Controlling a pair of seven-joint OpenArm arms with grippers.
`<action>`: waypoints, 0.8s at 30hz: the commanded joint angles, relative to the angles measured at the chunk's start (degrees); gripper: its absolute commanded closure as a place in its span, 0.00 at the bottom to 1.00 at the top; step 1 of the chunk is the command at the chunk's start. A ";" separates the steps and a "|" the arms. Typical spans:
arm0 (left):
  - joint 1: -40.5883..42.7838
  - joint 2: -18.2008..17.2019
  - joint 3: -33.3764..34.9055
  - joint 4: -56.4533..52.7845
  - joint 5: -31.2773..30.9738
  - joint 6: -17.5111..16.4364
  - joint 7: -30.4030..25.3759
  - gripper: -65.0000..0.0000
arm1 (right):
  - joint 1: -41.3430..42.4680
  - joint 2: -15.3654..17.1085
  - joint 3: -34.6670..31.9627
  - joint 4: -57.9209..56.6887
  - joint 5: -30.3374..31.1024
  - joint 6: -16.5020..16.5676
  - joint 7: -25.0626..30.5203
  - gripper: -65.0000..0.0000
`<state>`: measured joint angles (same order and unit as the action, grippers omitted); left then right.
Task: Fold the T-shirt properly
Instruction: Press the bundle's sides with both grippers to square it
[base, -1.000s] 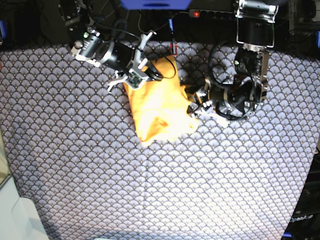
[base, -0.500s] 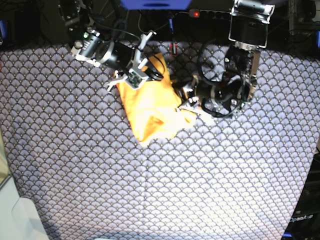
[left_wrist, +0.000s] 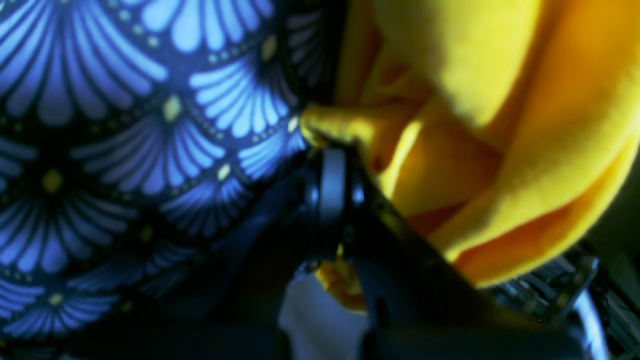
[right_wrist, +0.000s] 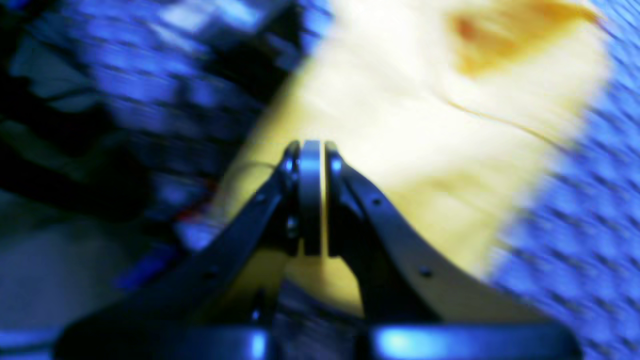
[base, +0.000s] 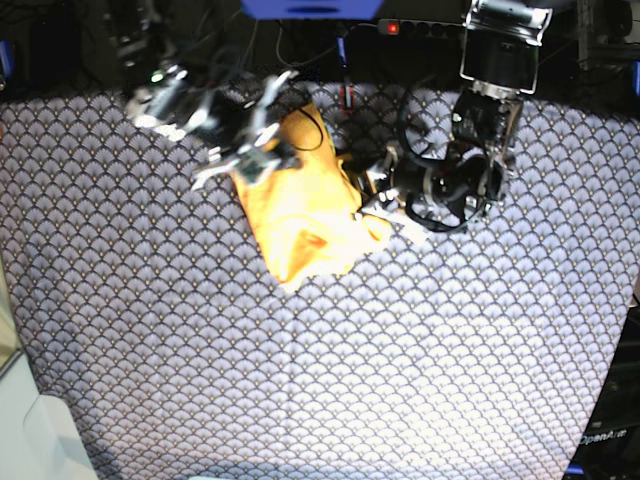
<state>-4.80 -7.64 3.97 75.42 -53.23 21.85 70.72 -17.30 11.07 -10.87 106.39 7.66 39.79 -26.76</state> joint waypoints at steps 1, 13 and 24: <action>-0.08 -0.49 0.12 0.14 1.94 0.79 0.45 1.00 | 1.08 1.02 1.34 1.08 0.73 0.21 1.75 1.00; -0.17 -0.49 0.12 0.14 2.02 0.79 0.27 1.00 | 7.67 4.53 6.43 -10.34 0.73 0.21 2.19 1.00; -1.22 -0.49 0.03 0.14 1.94 0.79 0.10 1.00 | 7.23 4.18 6.08 -14.21 0.73 0.21 2.28 1.00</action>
<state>-5.32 -7.75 3.97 75.31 -53.12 21.91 71.22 -10.31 15.09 -4.86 91.11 7.66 39.68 -25.71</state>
